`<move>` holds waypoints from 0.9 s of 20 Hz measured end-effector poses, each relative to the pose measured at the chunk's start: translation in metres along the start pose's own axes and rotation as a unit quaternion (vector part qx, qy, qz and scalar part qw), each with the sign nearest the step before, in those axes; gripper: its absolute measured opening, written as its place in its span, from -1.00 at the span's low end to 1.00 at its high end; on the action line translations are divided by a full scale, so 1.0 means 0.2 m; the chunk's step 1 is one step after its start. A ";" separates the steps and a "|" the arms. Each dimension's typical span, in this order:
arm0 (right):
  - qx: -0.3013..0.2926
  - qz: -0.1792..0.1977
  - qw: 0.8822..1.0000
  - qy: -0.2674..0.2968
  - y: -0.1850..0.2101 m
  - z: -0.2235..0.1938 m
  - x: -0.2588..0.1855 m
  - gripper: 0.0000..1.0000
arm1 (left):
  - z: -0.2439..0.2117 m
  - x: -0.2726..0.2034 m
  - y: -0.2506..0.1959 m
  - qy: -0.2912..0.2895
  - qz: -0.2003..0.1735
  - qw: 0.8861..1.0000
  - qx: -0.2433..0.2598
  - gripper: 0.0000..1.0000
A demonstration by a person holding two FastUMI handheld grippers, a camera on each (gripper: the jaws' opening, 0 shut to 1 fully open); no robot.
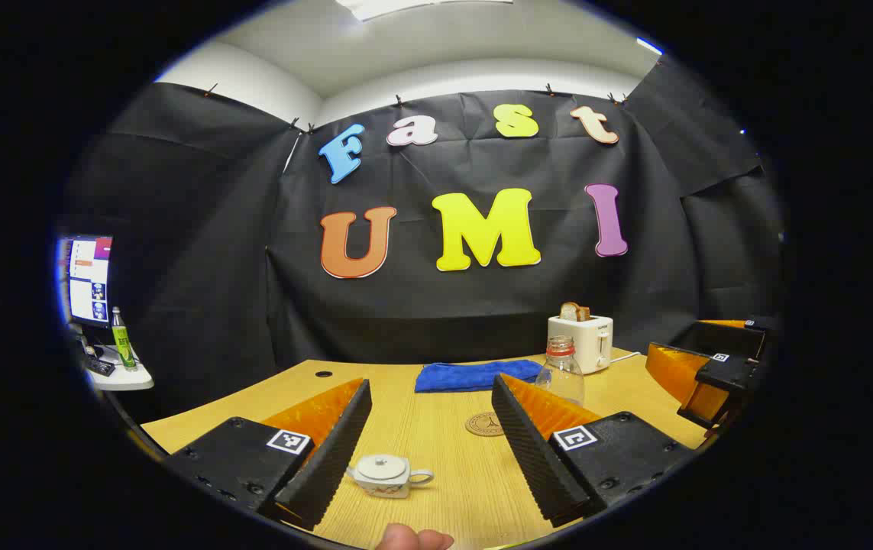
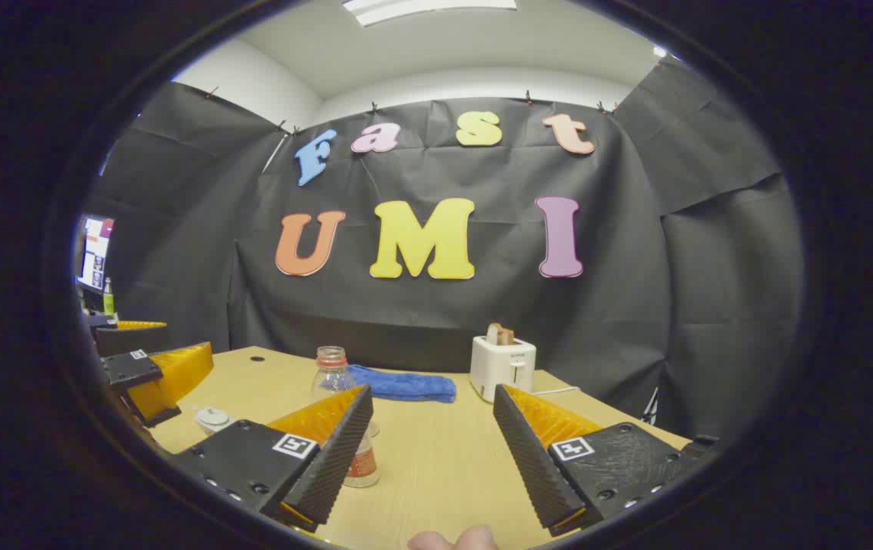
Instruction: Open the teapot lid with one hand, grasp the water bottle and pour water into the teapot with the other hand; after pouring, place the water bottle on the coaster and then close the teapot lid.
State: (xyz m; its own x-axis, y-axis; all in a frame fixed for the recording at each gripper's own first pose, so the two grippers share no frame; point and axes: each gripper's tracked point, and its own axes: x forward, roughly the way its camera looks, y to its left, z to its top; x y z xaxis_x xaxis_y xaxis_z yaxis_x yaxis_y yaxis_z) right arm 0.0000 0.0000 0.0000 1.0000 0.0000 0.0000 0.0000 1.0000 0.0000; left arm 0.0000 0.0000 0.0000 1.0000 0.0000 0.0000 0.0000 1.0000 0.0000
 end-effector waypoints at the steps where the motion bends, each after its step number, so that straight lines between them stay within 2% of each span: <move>1: 0.002 -0.001 1.000 0.001 0.00 0.00 0.00 0.91 | 0.01 -0.01 0.00 0.000 -0.002 1.000 -0.004 0.99; 6: 0.001 0.004 1.000 0.007 0.02 -0.02 0.02 0.91 | -0.03 0.00 0.02 0.008 -0.004 1.000 0.005 0.98; 7: 0.000 0.004 1.000 0.005 0.02 -0.02 0.02 0.84 | -0.03 0.01 0.02 0.011 -0.004 1.000 0.006 0.98; 8: -0.001 0.004 1.000 0.003 0.02 -0.01 0.01 0.96 | -0.04 0.02 0.01 0.014 -0.006 1.000 0.005 0.98; 10: -0.001 0.004 1.000 0.002 0.02 -0.02 0.01 0.90 | -0.04 0.01 0.01 0.014 -0.008 1.000 0.004 0.99; 18: -0.001 0.012 1.000 0.019 0.04 -0.05 0.03 0.90 | -0.05 0.01 0.01 0.017 -0.011 1.000 0.001 0.98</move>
State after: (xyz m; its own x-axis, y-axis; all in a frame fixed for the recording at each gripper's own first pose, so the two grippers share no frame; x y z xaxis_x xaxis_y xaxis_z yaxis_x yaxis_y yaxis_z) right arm 0.0055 0.0088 -0.0105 0.9990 0.0241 -0.0371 -0.0242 0.9997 -0.0019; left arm 0.0023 0.0010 -0.0098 0.9992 -0.0218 -0.0345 0.0219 0.9998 0.0015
